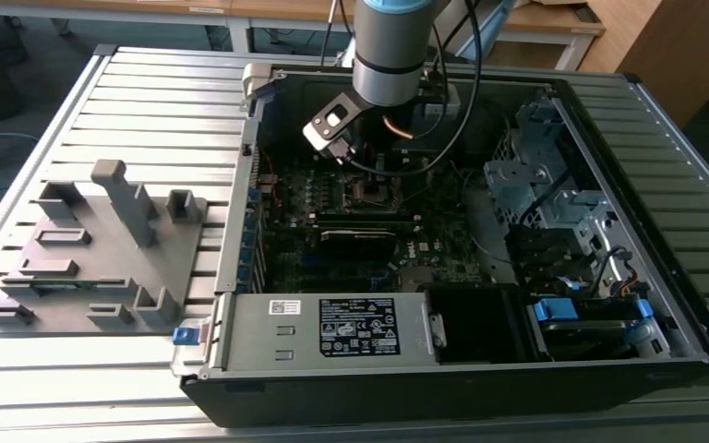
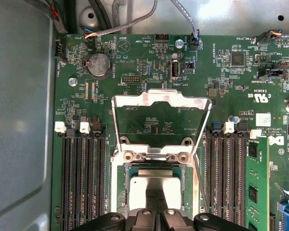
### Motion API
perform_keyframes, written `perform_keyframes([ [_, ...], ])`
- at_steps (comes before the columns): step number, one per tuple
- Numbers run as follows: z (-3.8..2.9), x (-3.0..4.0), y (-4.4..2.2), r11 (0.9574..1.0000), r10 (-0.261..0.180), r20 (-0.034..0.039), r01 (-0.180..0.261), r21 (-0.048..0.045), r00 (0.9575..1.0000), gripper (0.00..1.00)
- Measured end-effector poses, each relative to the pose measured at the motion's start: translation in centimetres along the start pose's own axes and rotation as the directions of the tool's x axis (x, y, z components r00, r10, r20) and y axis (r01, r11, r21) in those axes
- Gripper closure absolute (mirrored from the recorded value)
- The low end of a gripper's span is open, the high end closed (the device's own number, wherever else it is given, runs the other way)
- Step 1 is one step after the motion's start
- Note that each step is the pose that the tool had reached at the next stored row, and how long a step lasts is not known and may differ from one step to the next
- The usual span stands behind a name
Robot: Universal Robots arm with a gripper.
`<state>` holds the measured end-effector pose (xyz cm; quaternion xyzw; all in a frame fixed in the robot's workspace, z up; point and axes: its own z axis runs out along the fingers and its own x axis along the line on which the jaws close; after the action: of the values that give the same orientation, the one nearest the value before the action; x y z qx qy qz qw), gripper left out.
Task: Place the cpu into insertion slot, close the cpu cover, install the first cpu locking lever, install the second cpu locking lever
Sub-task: 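Place the cpu into insertion slot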
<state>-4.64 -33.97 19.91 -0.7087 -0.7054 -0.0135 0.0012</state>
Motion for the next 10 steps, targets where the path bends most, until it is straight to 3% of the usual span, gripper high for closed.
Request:
perform_keyframes([
  [10,0.15,-0.01,0.0,1.0,0.0,0.0002,0.0,-0.0001,1.0,0.9],
])
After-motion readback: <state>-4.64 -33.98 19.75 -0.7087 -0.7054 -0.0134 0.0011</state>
